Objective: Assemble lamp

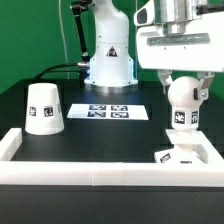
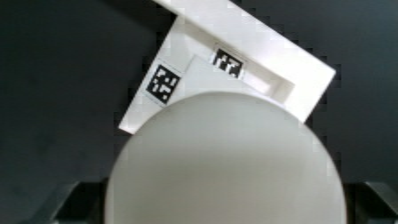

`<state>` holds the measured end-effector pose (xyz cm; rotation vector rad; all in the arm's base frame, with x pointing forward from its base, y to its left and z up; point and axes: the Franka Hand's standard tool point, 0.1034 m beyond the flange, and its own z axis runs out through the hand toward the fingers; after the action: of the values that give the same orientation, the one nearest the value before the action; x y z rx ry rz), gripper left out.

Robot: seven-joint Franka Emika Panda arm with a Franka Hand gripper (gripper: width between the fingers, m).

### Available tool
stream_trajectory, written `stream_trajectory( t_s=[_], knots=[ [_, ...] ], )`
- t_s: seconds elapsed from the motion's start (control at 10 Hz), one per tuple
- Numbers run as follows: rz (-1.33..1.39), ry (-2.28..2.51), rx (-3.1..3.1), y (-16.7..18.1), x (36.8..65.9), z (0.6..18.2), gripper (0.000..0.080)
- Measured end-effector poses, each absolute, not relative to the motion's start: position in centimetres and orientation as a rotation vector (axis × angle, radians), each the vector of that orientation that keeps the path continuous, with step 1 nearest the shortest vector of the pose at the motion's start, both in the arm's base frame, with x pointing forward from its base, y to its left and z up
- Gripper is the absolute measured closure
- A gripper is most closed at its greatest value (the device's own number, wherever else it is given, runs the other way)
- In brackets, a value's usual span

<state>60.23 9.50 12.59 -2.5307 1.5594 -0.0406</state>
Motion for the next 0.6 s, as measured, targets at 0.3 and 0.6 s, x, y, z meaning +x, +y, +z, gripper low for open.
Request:
stream_trajectory(
  t_s=[0.3,0.6],
  knots=[
    [-0.047,1.625,-2.472,9.47,60.38,12.44,0.022],
    [-0.058,1.526,-2.54,9.6,60.37,12.46,0.0102]
  ],
)
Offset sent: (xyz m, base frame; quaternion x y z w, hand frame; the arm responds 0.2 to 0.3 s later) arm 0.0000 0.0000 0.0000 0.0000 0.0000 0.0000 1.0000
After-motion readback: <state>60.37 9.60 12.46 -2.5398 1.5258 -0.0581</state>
